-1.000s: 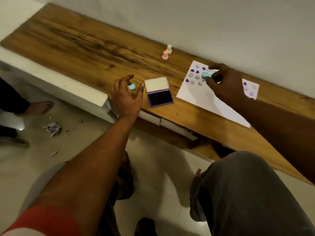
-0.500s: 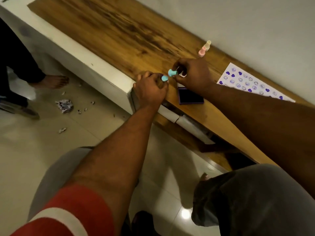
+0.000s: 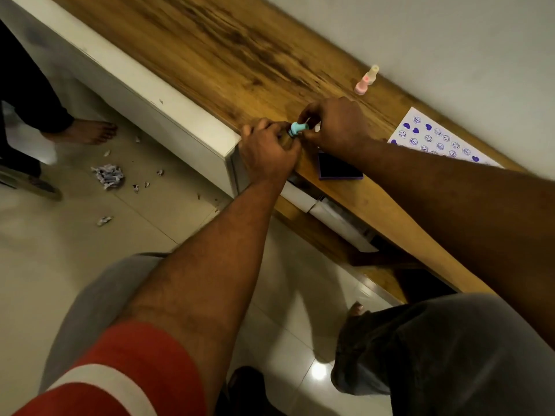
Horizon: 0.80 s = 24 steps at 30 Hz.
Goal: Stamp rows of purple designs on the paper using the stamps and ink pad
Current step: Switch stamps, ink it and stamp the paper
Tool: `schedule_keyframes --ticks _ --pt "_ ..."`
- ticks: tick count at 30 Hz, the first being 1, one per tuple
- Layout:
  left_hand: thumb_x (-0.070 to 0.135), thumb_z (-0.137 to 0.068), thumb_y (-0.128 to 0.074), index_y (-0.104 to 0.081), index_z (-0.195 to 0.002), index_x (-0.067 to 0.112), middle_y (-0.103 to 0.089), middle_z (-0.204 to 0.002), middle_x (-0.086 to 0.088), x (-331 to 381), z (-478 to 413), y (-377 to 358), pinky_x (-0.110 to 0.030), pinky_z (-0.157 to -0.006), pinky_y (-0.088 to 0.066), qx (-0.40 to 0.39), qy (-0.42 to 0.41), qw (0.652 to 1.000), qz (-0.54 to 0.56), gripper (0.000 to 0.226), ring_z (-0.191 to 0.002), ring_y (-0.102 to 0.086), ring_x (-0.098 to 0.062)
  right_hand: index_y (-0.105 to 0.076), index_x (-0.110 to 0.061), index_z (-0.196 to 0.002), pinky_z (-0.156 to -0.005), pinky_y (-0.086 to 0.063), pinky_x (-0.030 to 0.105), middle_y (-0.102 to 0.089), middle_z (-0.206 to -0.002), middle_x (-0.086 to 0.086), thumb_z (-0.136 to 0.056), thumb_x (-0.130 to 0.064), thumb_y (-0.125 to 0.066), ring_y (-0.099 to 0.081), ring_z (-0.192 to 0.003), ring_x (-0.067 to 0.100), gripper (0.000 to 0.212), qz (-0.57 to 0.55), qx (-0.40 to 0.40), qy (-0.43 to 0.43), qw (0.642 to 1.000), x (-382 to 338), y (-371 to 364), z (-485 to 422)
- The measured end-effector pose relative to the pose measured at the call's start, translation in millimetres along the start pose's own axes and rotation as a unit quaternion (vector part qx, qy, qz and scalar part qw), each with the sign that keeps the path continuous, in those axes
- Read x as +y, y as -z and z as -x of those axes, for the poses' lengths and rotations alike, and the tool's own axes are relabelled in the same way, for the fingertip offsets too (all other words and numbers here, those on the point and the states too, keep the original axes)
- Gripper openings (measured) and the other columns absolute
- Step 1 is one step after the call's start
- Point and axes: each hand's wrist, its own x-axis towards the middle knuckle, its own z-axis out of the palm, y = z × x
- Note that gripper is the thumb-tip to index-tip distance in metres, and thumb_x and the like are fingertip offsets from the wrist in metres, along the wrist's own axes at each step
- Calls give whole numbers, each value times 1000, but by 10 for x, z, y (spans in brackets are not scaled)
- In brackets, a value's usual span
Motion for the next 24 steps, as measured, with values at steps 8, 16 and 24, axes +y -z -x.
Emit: schedule_keyframes --ticks 8,16,24 --pt "57 -84 -68 -75 -124 32 -67 -117 10 -42 -55 -33 -40 -89 -47 -4 13 1000 2 47 -112 -50 -22 -77 -24 -111 -75 -52 32 -75 -104 0 -86 -51 -73 -67 -93 20 37 79 -64 10 995 -93 88 -279" --pt "58 -82 -69 -77 -119 31 -69 -113 9 -55 -71 -73 -40 -86 -49 1 11 1000 11 47 -109 -51 -23 -73 -20 -116 -97 -43 45 -72 -111 4 -90 -42 -74 -63 -105 25 34 191 -142 86 968 -271 214 -471" --pt "54 -81 -71 -78 -115 32 -70 -110 10 -43 -97 -92 -40 -85 -48 6 24 999 32 40 -105 -48 -21 -71 -20 -122 -102 -39 50 -70 -108 9 -101 -34 -59 -60 -108 31 28 277 -103 177 939 -181 184 -321"
